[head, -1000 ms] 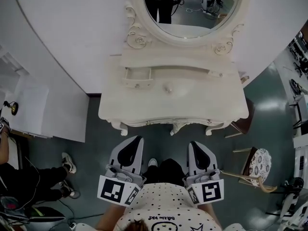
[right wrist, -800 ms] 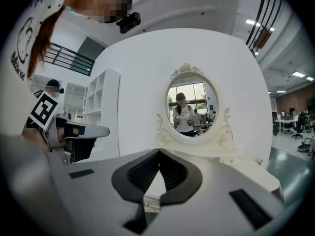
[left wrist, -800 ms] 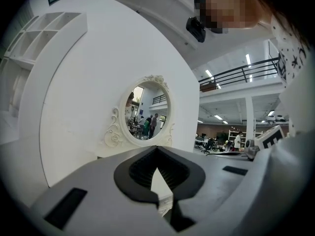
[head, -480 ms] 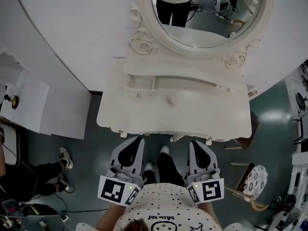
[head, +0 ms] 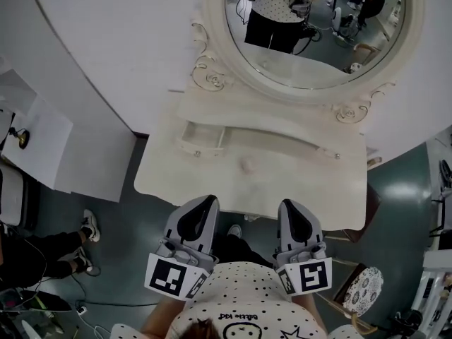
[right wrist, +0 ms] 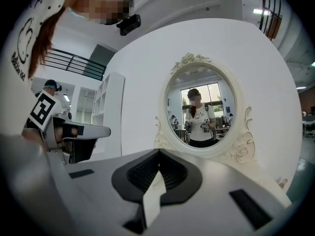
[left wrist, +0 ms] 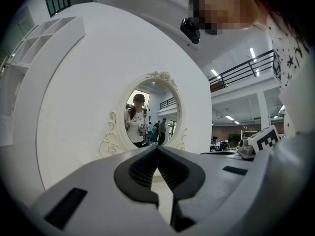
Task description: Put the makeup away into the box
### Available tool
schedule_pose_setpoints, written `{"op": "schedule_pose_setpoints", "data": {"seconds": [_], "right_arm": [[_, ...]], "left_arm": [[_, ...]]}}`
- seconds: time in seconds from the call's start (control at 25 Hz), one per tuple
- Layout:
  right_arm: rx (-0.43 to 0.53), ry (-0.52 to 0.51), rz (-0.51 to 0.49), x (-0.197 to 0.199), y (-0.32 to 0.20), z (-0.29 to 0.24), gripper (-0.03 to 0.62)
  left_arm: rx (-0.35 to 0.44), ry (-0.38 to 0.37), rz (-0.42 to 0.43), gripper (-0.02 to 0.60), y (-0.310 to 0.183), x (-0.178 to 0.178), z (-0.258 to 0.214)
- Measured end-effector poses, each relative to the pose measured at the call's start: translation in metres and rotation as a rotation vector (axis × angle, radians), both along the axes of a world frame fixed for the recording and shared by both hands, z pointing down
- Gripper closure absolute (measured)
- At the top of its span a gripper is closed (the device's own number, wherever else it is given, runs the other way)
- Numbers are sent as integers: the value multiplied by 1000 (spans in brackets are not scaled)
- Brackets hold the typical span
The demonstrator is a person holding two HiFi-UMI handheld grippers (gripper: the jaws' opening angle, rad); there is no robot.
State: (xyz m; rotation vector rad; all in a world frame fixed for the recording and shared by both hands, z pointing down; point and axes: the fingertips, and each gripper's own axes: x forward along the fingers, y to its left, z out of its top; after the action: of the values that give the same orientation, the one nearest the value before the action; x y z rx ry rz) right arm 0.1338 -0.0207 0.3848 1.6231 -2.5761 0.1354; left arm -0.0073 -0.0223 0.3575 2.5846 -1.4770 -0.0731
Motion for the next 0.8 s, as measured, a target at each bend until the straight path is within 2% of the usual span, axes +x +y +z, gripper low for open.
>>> {"op": "schedule_pose_setpoints", "data": {"seconds": [0.32, 0.56, 0.8], "right_arm": [[16, -7, -7, 9, -14, -4, 588], [15, -5, -13, -4, -22, -3, 588], [1, 0, 45, -14, -35, -4, 588]], "left_arm": [[27, -6, 10, 577, -12, 14, -7], [33, -3, -1, 577, -21, -1, -8], [29, 1, 23, 577, -40, -24, -11]]}}
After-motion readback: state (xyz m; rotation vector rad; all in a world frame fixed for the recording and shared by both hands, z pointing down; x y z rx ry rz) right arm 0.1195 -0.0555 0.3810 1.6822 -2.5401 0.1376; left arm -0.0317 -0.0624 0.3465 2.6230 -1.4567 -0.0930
